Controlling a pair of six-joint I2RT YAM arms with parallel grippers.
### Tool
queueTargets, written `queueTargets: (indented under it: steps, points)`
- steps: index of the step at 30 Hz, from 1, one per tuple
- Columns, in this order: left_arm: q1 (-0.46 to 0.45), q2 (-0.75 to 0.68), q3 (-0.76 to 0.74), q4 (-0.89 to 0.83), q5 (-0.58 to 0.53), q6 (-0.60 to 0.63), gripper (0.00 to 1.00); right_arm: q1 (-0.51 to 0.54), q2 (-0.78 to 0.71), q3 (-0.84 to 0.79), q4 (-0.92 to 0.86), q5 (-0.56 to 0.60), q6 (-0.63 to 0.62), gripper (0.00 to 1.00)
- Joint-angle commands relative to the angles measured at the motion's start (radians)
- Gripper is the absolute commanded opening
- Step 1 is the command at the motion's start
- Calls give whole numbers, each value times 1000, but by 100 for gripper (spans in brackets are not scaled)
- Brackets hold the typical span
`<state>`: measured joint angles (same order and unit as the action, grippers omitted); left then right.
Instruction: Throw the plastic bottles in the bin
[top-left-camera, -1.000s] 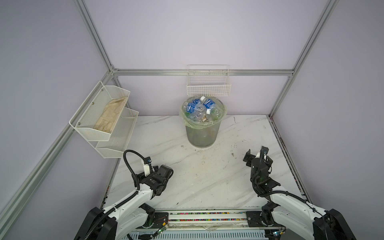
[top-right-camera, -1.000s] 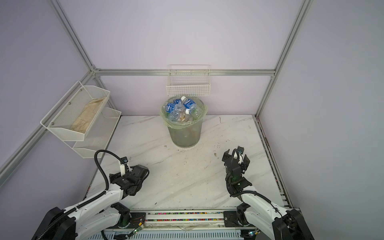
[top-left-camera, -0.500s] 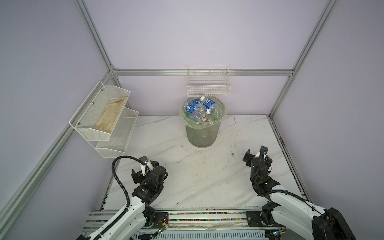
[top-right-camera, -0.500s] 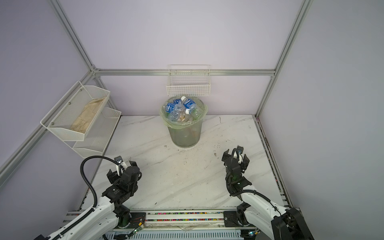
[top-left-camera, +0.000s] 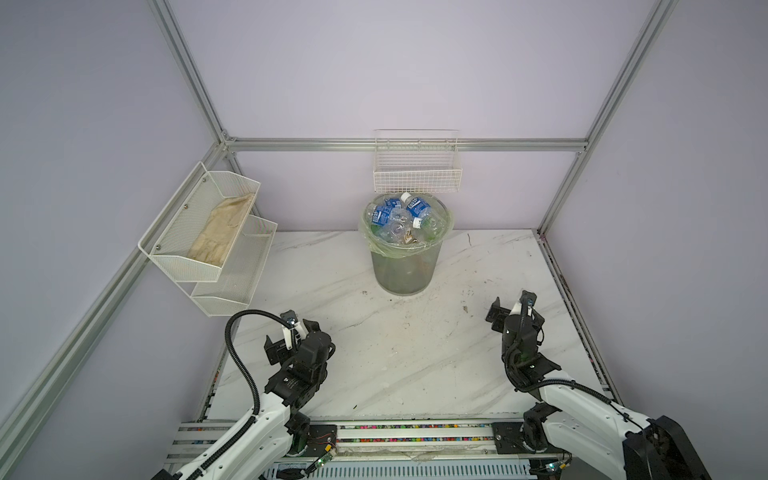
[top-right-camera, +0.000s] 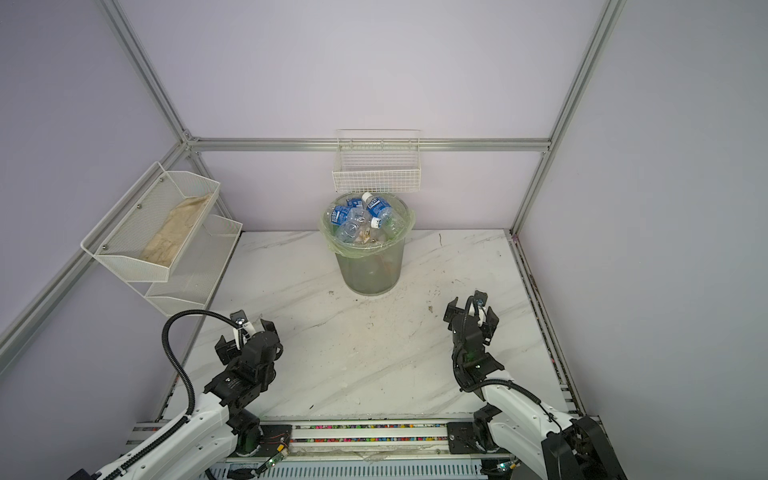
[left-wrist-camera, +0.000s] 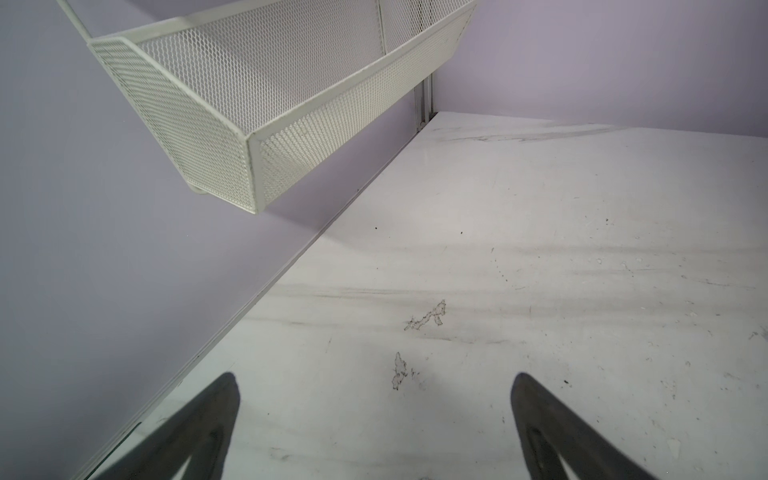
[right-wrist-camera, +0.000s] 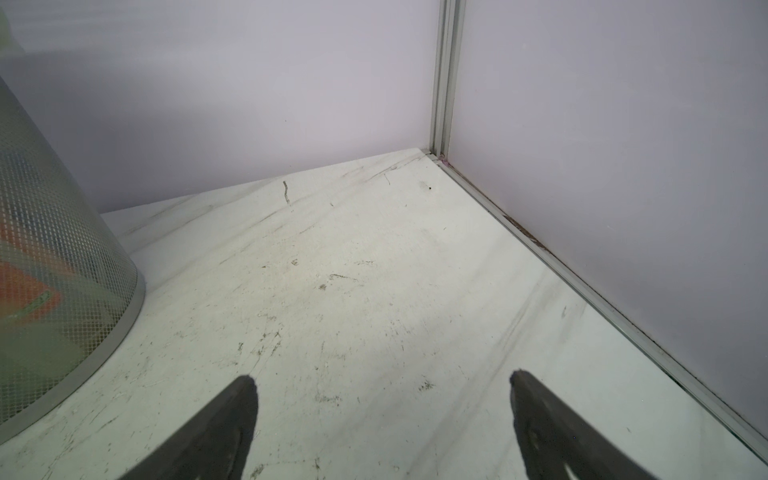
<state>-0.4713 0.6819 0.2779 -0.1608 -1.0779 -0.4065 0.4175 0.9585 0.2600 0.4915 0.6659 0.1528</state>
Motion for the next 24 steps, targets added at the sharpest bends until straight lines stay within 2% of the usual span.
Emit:
queueTargets:
  steps: [1, 12, 24]
  points:
    - [4, -15, -41, 47, -16, 10, 100, -8, -12, 1, 70, -5, -23, 96]
    - [4, -87, -81, 95, -50, 24, 100, -18, -4, -16, 139, -4, -28, 96]
    - [10, -55, -86, 155, -57, 48, 100, -41, 7, -40, 228, 2, -10, 96]
